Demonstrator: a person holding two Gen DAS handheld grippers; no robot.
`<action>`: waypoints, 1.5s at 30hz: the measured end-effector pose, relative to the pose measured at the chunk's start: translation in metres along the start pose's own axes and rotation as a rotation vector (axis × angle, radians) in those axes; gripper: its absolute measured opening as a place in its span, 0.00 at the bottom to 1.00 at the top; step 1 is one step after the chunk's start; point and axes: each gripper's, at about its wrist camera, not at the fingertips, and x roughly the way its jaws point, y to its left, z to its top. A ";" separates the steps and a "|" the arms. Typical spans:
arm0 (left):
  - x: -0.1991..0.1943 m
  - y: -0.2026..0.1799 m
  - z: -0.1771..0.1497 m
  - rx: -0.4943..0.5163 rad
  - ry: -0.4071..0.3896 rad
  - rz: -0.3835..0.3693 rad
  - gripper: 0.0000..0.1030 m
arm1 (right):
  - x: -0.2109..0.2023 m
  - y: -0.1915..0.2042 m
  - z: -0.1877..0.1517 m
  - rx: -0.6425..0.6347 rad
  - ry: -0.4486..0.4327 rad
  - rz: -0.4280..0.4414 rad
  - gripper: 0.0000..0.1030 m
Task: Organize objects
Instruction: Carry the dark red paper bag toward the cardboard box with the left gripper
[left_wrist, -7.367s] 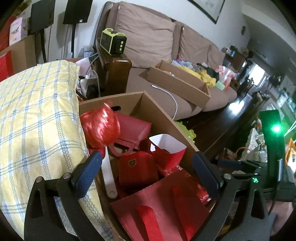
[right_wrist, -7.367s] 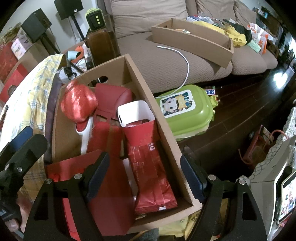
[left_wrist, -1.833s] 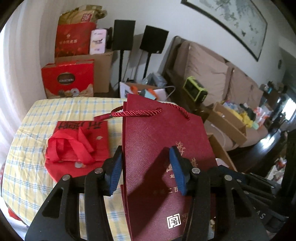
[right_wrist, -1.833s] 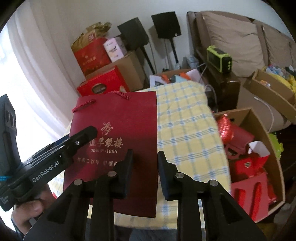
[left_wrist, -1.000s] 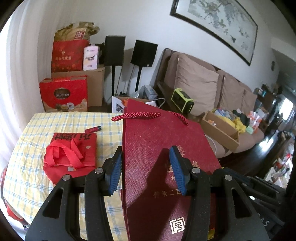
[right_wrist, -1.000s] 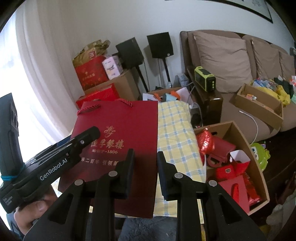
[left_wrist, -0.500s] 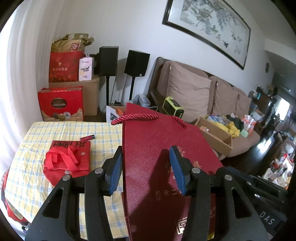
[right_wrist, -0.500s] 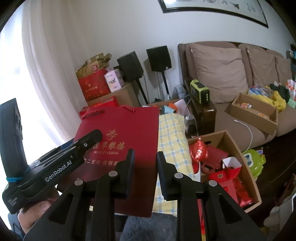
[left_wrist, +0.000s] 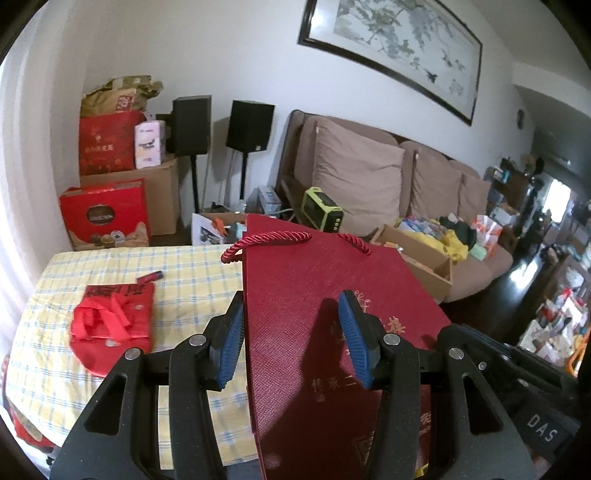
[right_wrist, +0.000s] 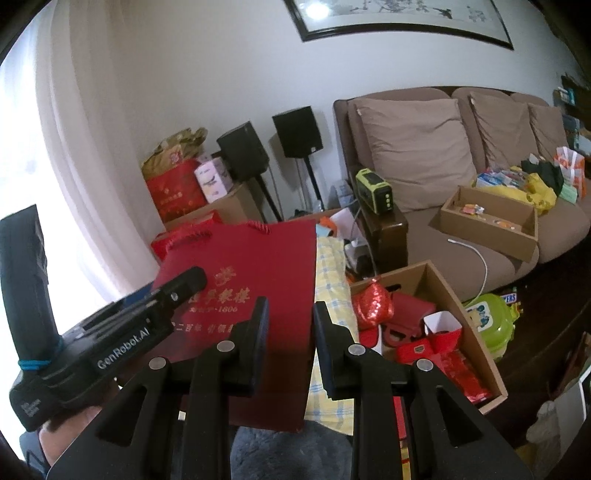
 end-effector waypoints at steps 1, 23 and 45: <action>0.002 -0.005 0.001 0.004 0.001 -0.010 0.45 | -0.001 -0.004 0.000 0.003 -0.008 -0.004 0.23; 0.050 -0.110 -0.019 0.119 0.062 -0.082 0.46 | -0.026 -0.109 -0.012 0.134 -0.091 -0.127 0.23; 0.109 -0.170 -0.066 0.188 0.151 -0.113 0.46 | -0.021 -0.199 -0.050 0.248 -0.075 -0.125 0.23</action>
